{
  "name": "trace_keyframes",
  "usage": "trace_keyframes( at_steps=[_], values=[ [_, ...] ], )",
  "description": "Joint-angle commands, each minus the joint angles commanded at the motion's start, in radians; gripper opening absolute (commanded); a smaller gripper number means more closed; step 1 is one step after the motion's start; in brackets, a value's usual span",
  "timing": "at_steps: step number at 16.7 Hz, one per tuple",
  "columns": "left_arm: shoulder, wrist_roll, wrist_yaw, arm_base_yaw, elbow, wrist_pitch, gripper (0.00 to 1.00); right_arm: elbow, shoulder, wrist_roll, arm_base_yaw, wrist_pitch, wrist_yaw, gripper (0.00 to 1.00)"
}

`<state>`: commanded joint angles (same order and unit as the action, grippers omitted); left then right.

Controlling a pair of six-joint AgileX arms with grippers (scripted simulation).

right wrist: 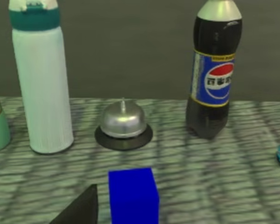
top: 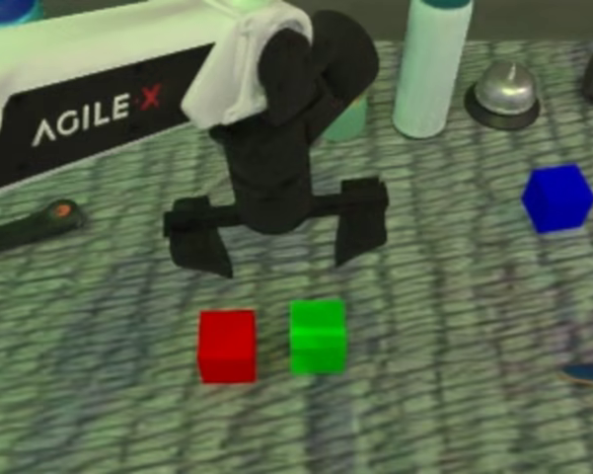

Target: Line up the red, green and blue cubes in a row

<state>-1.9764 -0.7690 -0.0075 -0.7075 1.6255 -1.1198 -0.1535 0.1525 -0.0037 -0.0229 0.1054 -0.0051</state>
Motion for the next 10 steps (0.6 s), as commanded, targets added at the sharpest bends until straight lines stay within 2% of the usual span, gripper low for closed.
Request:
trace_keyframes(
  at_steps=[4,10],
  values=[
    [0.287,0.043,-0.007,0.127,-0.238,0.153,1.0,-0.302,0.31,-0.008,-0.013,0.186,0.0,1.0],
    [0.905,0.21,-0.016,0.367,-0.749,0.463,1.0,-0.908,1.025,-0.032,-0.037,0.566,0.008,1.0]
  ],
)
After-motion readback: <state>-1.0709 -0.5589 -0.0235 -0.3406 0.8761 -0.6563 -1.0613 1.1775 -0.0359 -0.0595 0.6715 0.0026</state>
